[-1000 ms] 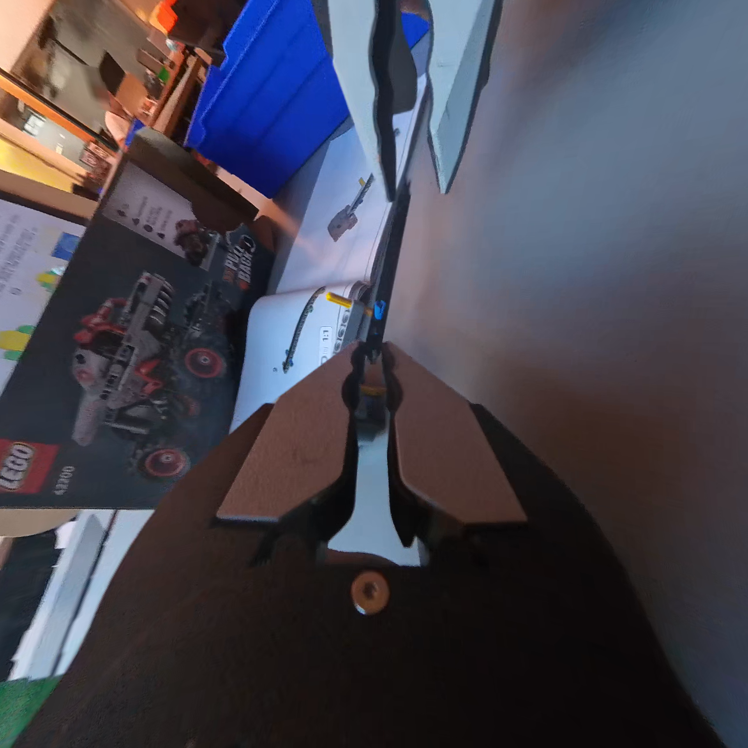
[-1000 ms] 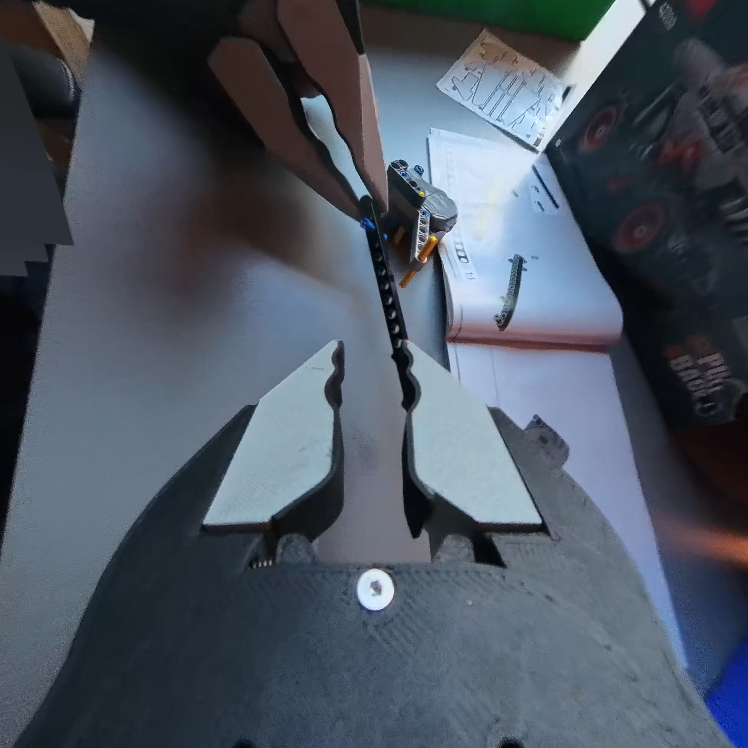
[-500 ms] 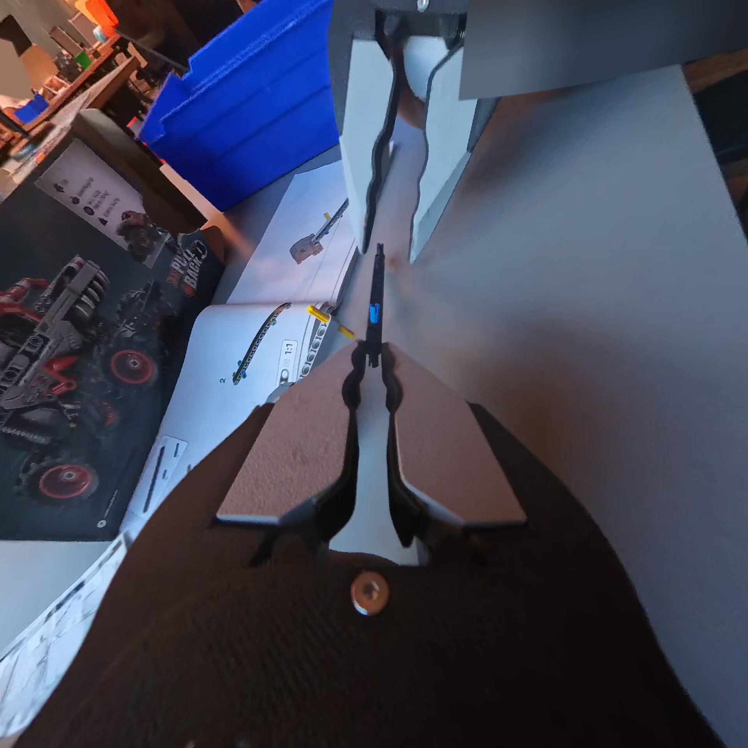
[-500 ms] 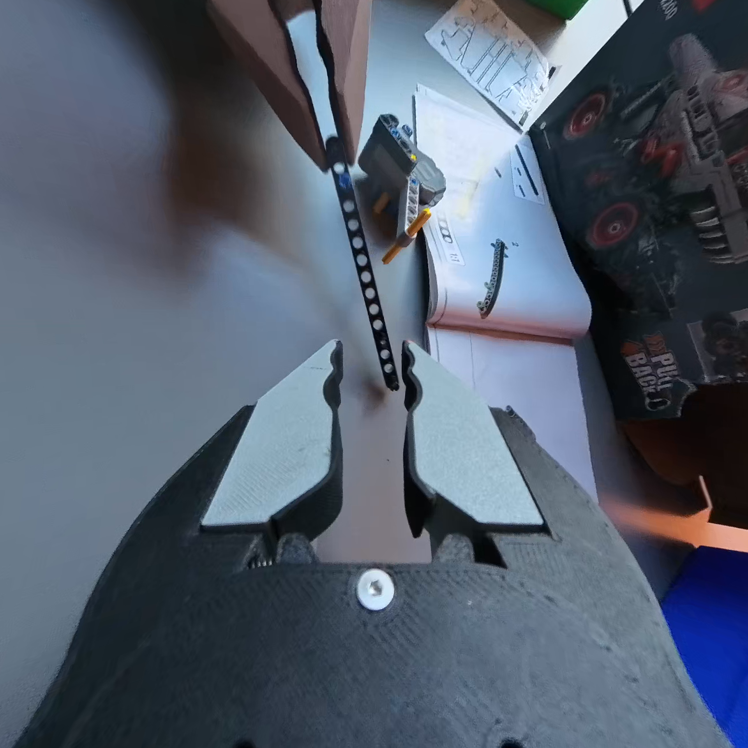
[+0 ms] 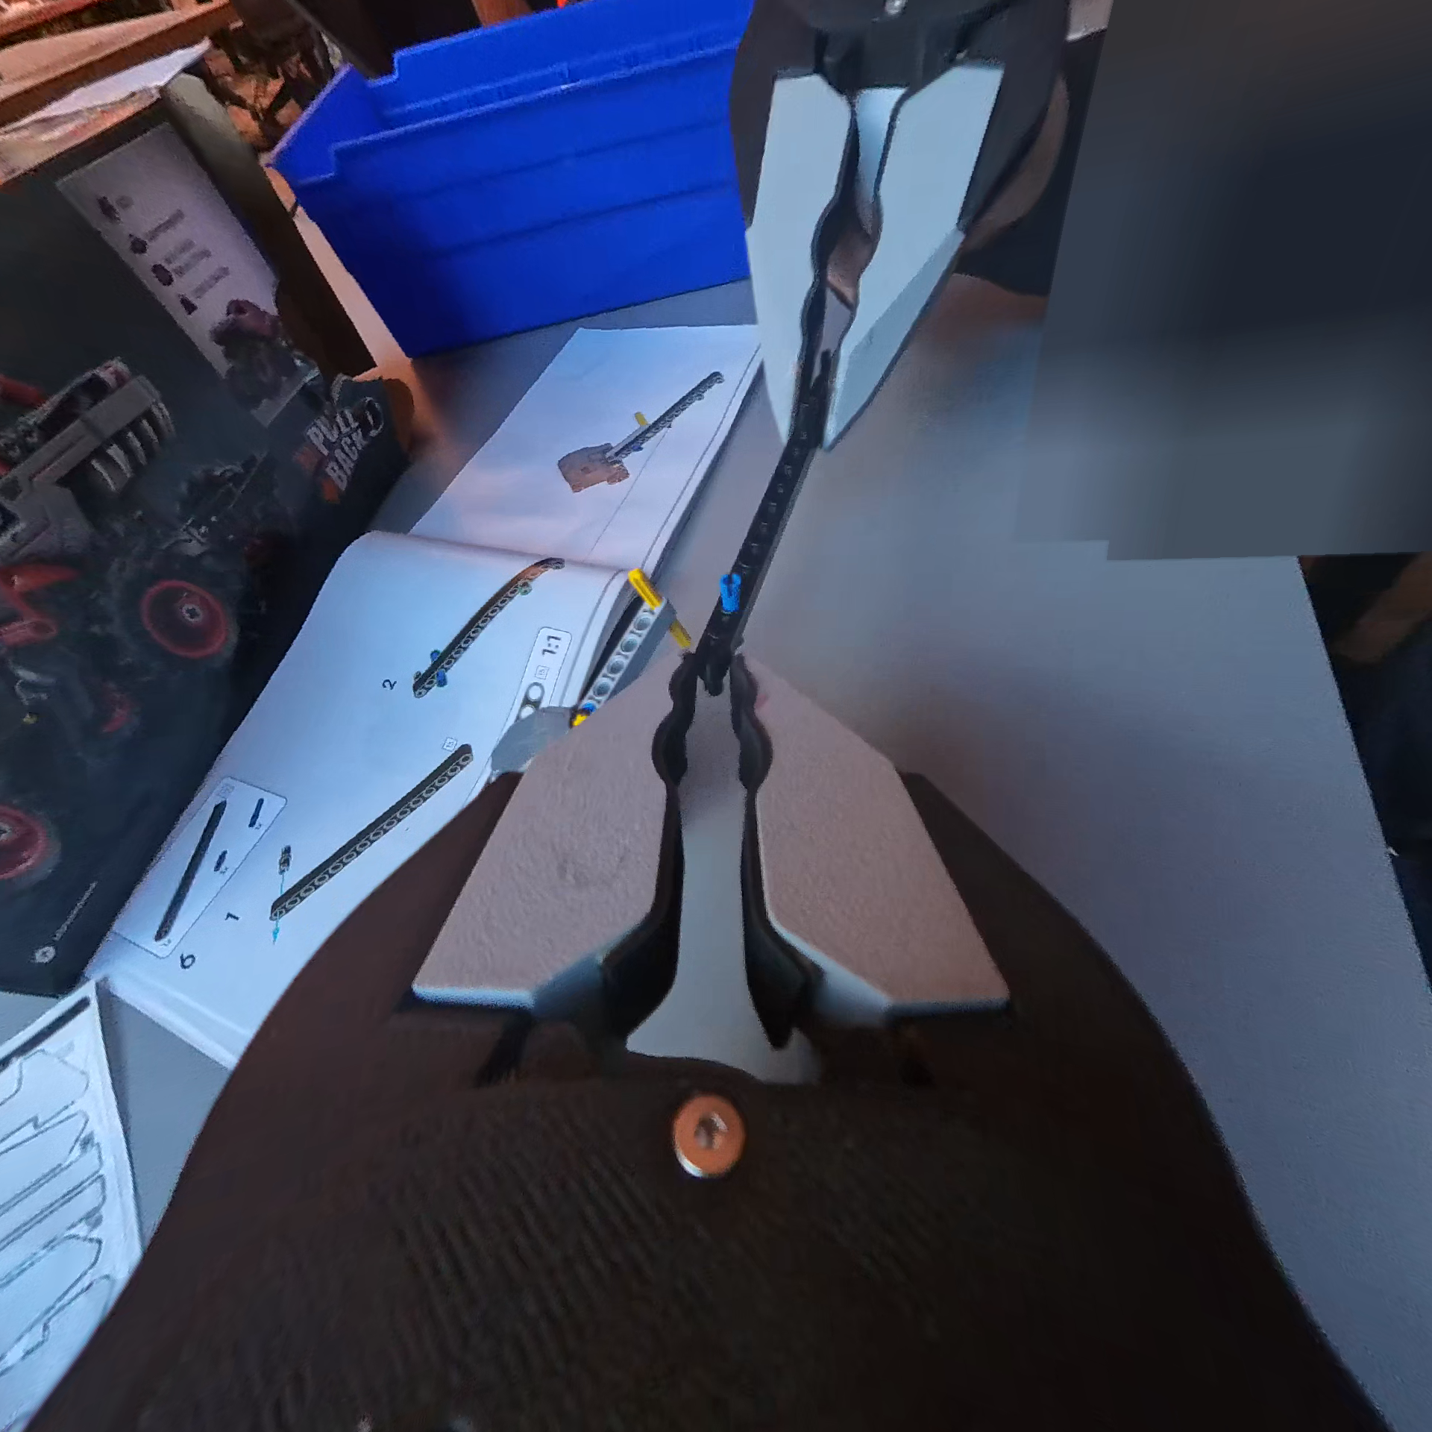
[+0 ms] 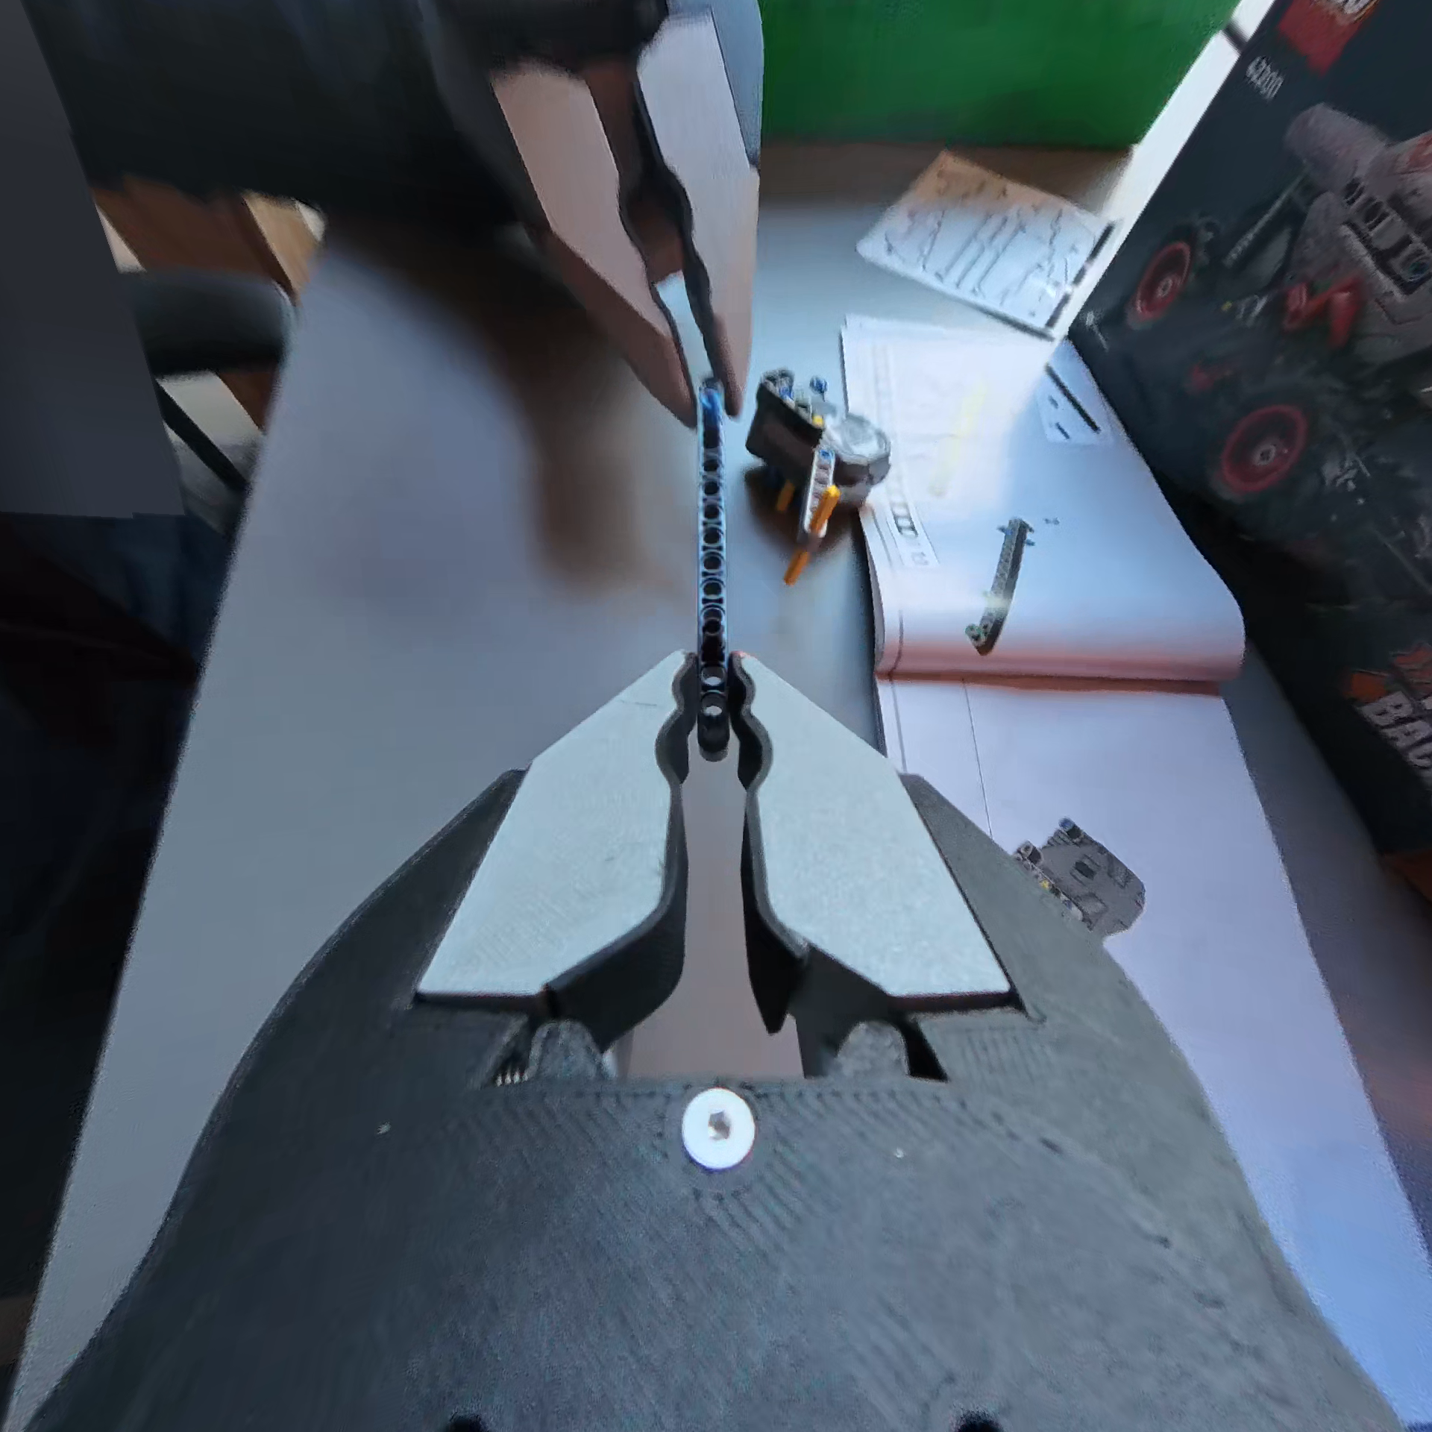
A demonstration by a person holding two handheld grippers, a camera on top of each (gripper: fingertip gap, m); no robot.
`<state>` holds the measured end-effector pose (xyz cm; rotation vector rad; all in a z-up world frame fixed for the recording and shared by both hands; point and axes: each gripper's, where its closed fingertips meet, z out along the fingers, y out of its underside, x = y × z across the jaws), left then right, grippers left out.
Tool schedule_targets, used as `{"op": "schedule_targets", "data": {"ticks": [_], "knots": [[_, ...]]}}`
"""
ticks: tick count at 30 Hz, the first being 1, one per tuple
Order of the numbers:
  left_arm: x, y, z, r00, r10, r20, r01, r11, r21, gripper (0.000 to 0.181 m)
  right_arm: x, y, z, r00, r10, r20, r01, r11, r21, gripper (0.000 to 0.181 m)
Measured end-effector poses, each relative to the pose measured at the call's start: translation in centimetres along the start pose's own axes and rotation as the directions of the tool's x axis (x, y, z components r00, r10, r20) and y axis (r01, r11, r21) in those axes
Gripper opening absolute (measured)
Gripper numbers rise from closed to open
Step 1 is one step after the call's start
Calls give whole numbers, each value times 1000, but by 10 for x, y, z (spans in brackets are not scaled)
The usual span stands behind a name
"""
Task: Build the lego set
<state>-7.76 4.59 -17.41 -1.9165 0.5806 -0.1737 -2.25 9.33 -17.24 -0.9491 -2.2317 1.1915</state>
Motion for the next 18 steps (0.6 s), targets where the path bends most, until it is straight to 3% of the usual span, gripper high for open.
{"op": "schedule_targets", "data": {"ticks": [10, 18], "knots": [[-11, -9, -4, 997, -65, 39, 63, 997, 54, 4, 10, -12, -9, 962, 243, 128, -258, 959, 118, 5], [-33, -3, -10, 985, -113, 133, 110, 993, 32, 14, 37, -15, -19, 933, 357, 53, -360, 913, 189, 5]]}}
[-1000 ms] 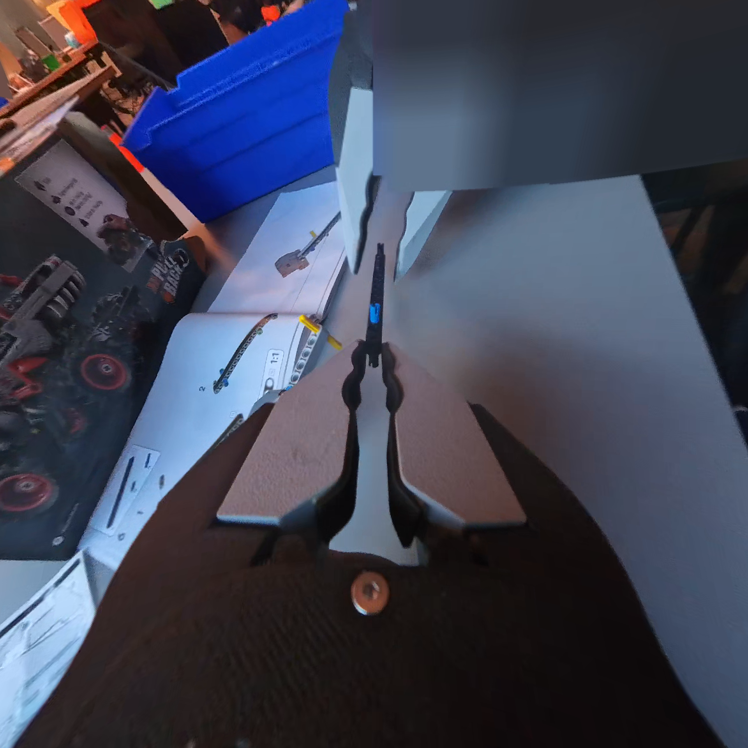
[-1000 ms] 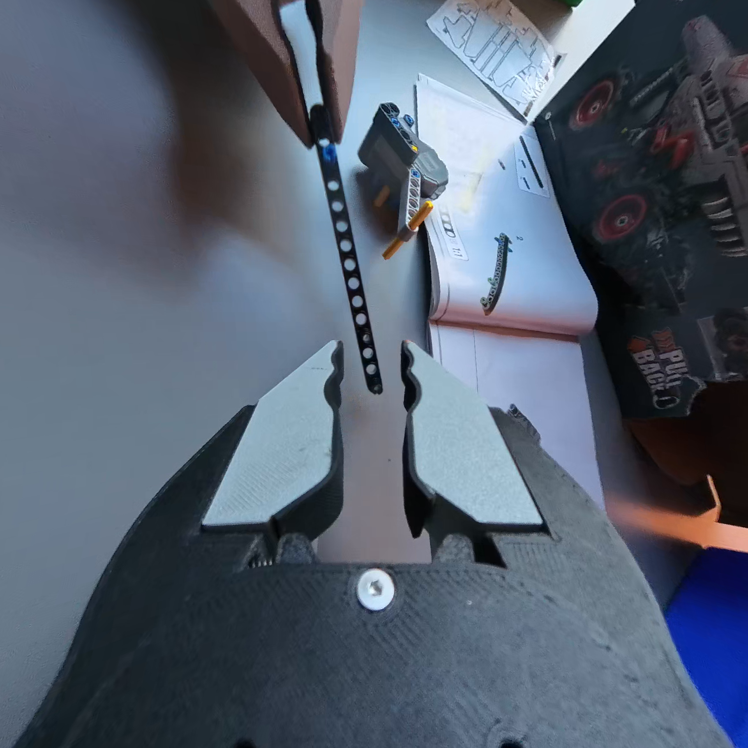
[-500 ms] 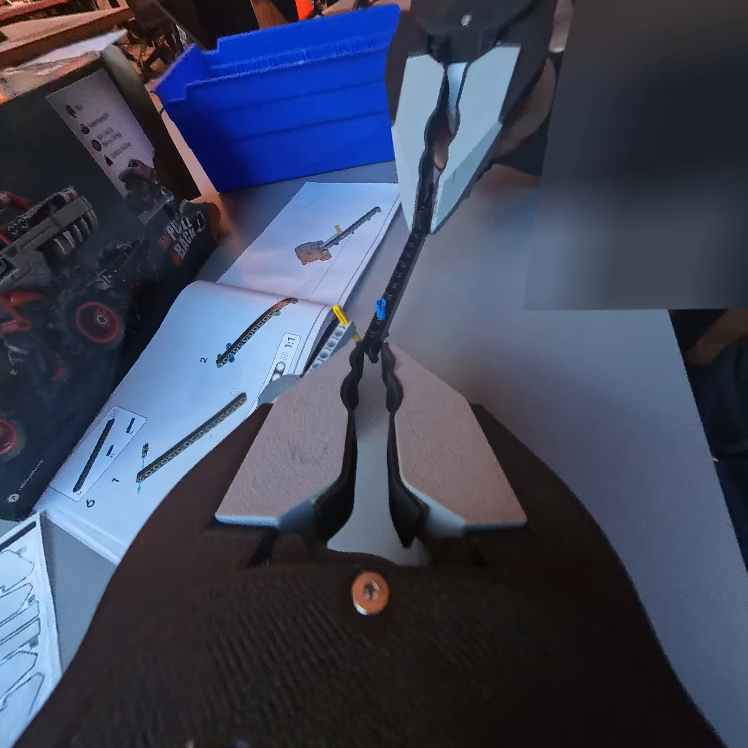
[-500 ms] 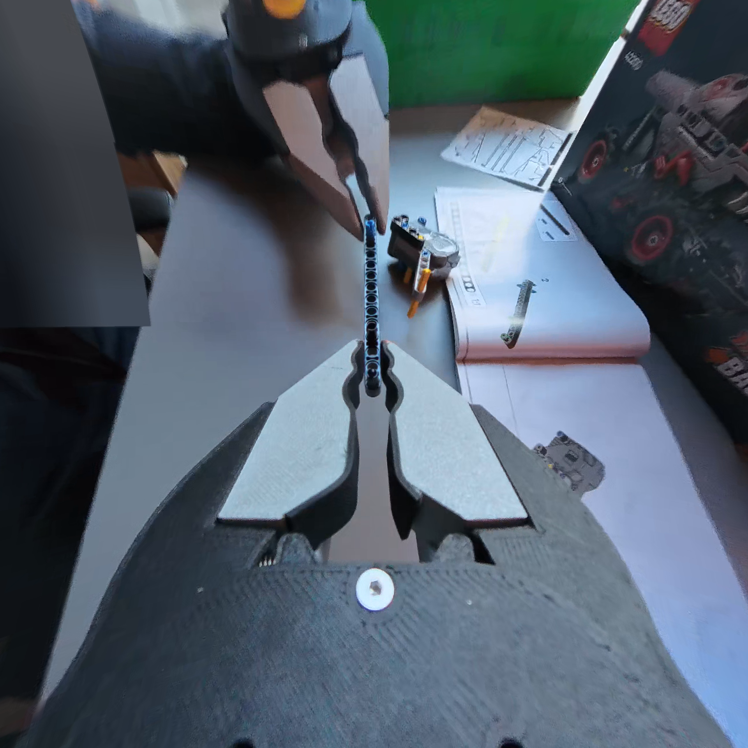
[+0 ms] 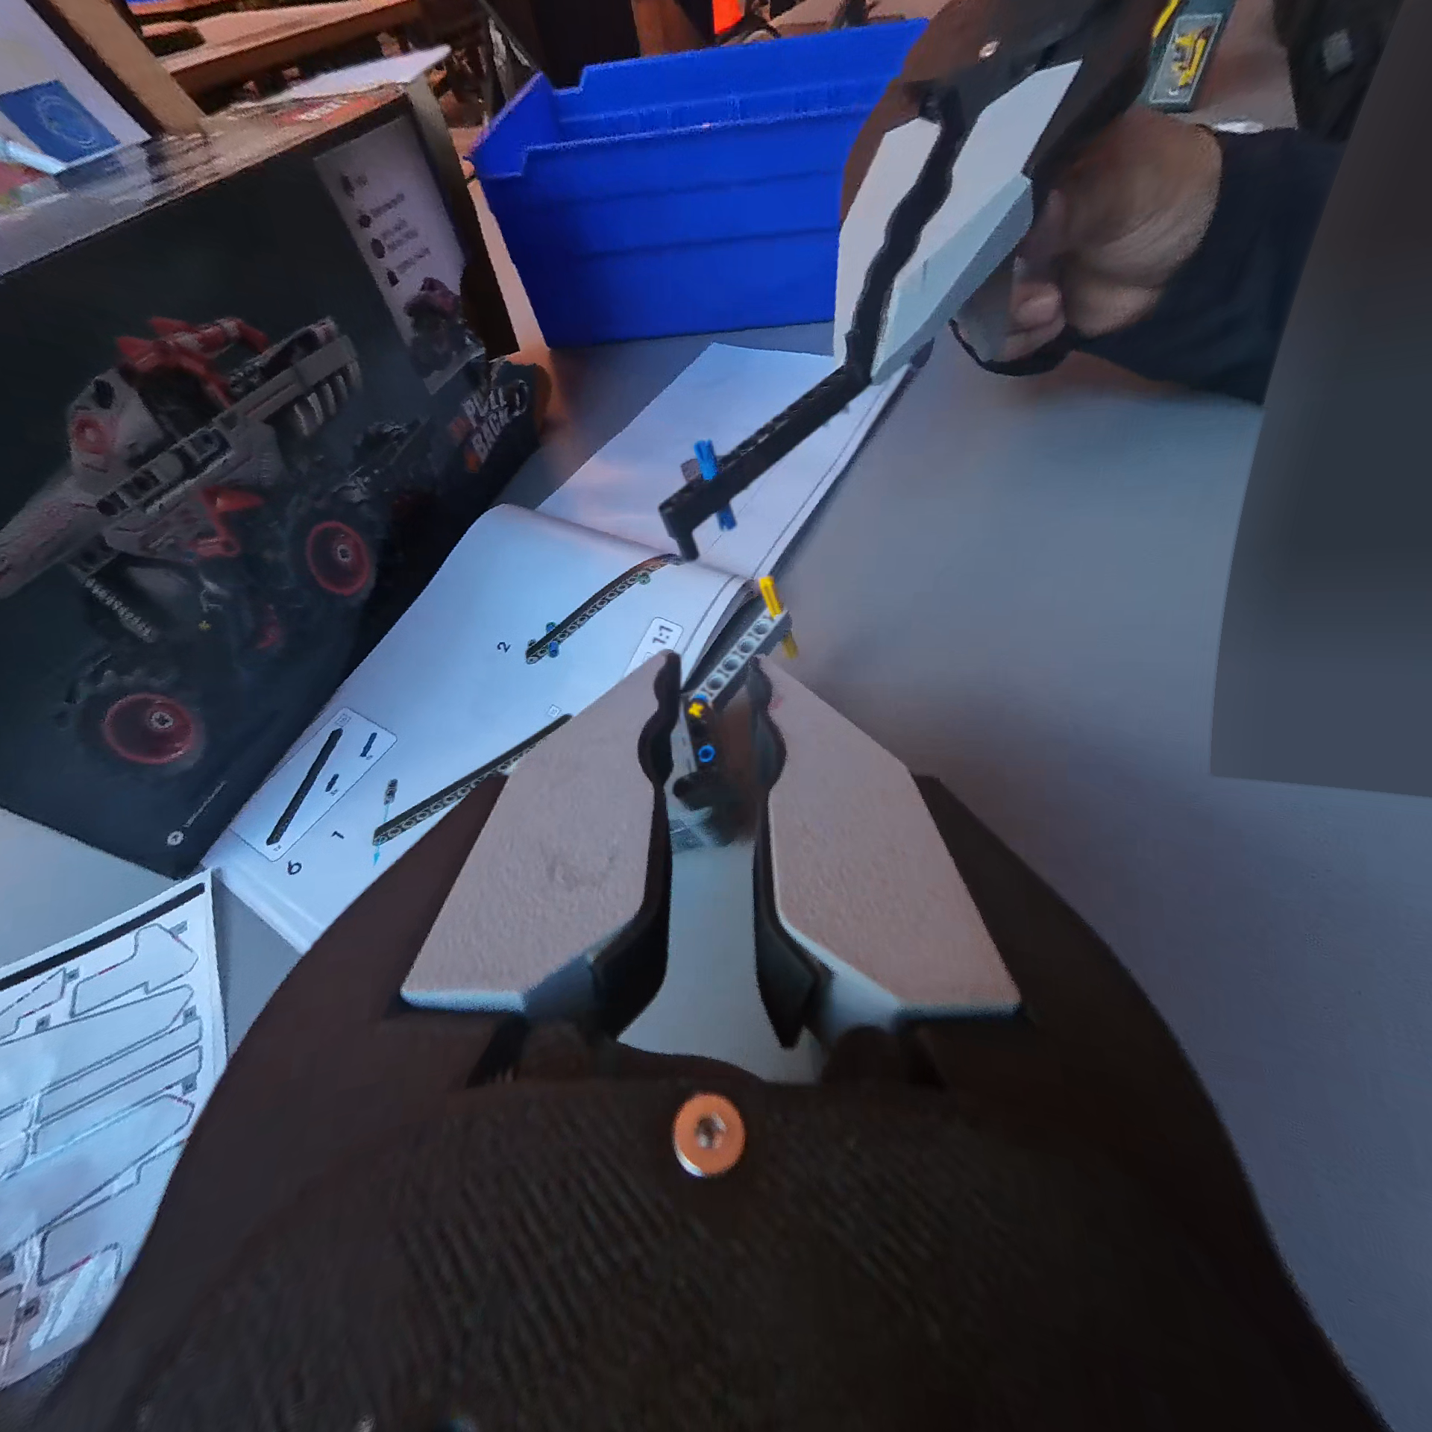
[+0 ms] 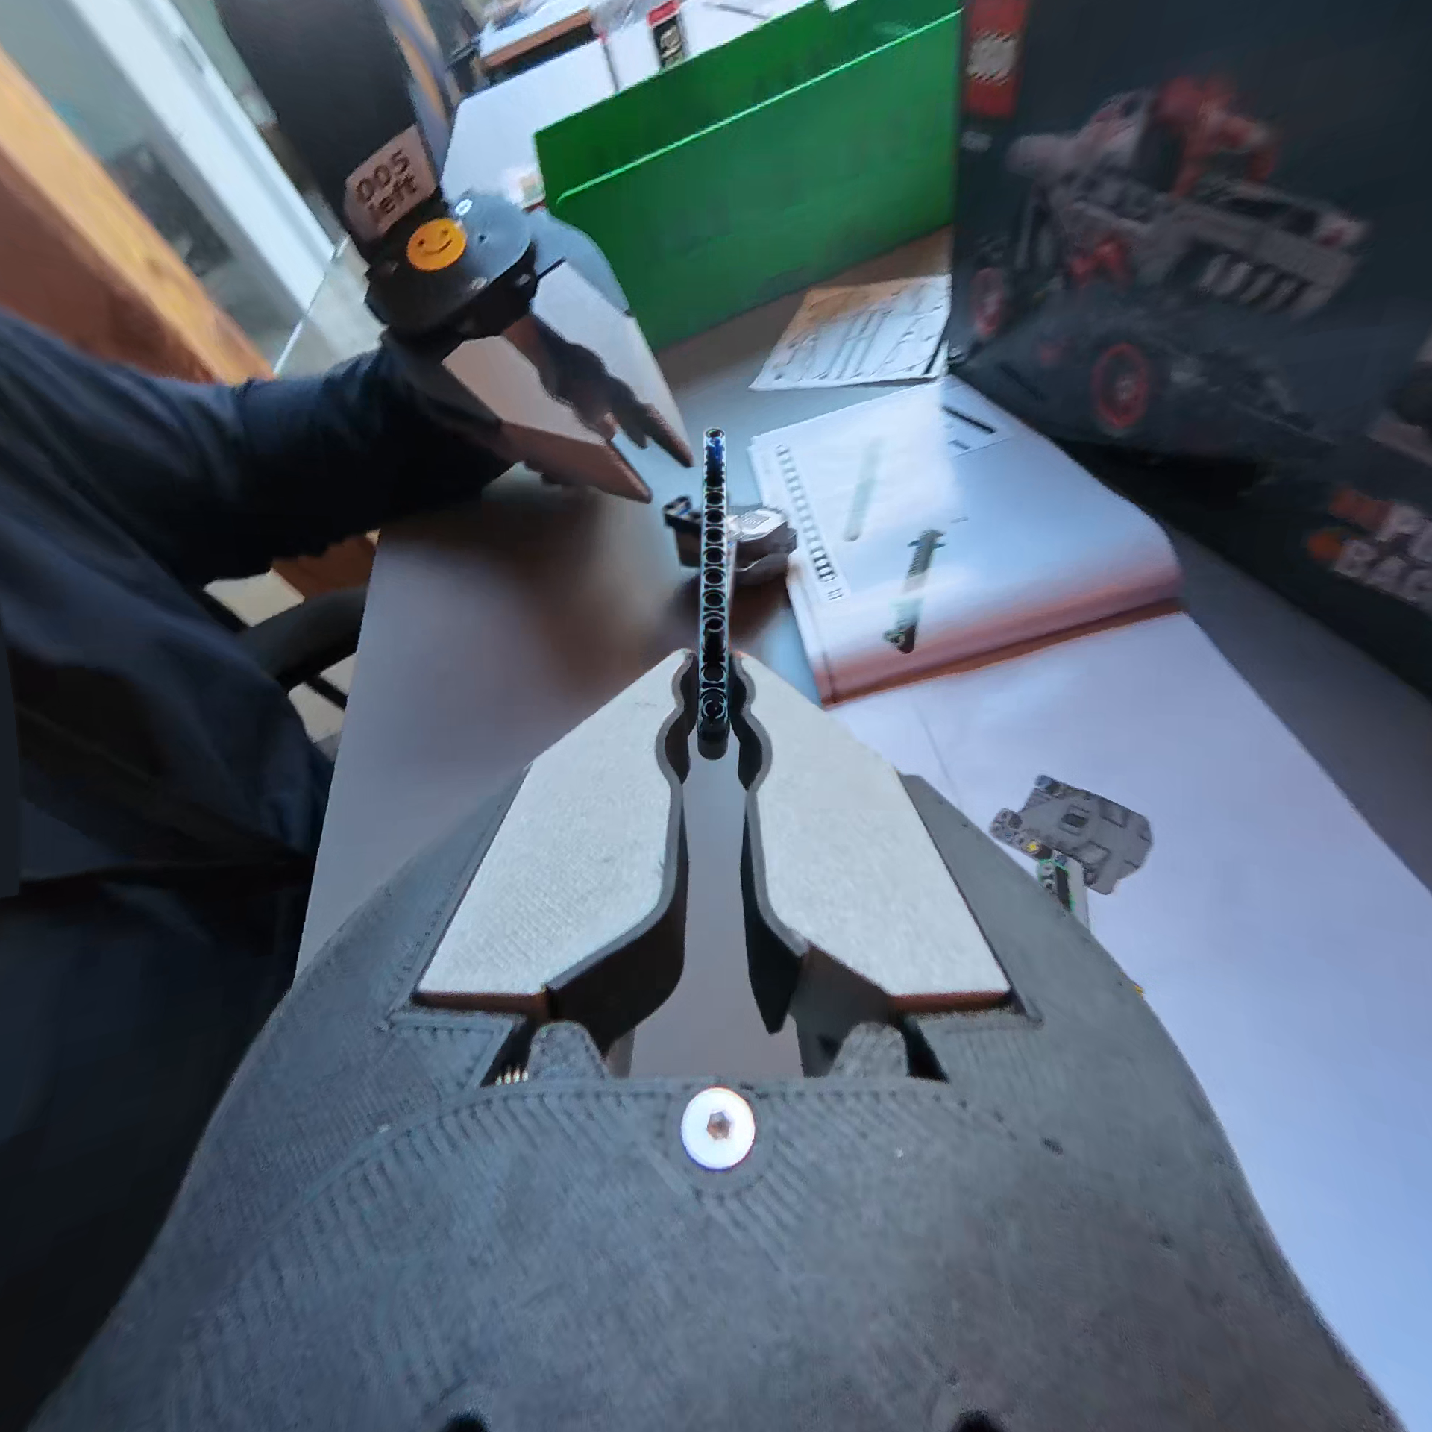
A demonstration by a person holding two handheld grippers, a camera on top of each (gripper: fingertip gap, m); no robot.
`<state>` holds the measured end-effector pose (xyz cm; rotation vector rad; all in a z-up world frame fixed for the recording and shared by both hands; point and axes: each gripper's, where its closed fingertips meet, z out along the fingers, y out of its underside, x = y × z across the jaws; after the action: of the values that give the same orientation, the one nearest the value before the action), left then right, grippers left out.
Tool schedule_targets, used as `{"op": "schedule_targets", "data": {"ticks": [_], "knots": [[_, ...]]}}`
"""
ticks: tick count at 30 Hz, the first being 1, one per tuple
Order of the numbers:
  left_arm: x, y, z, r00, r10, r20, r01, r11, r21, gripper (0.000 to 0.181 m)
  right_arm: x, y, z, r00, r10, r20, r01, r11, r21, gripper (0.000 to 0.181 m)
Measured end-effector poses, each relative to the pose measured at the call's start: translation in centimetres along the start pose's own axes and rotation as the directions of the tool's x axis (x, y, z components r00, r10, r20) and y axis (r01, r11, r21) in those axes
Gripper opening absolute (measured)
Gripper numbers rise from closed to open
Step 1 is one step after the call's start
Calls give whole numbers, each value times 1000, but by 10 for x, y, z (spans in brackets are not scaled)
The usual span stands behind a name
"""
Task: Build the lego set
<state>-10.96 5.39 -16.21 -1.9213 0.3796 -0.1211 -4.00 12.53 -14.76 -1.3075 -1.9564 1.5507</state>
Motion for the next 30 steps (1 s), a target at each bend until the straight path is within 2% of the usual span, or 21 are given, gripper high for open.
{"op": "schedule_targets", "data": {"ticks": [4, 11, 18, 30], "knots": [[-5, 6, 2, 1000, -17, 16, 17, 1000, -24, 15, -1, -2, 9, 999, 24, -20, -25, 1000, -18, 5], [-16, 11, 2, 997, -28, 74, 32, 998, -46, 15, -2, 9, 22, 993, -64, -98, 51, 990, -130, 5], [-21, 10, 4, 994, -39, 97, 43, 999, -32, 8, -3, 12, 17, 993, -70, -98, 54, 986, -156, 5], [-14, 8, 9, 993, 50, 111, -45, 998, -46, 7, 0, 18, 16, 991, -84, -106, 64, 981, -181, 5]]}}
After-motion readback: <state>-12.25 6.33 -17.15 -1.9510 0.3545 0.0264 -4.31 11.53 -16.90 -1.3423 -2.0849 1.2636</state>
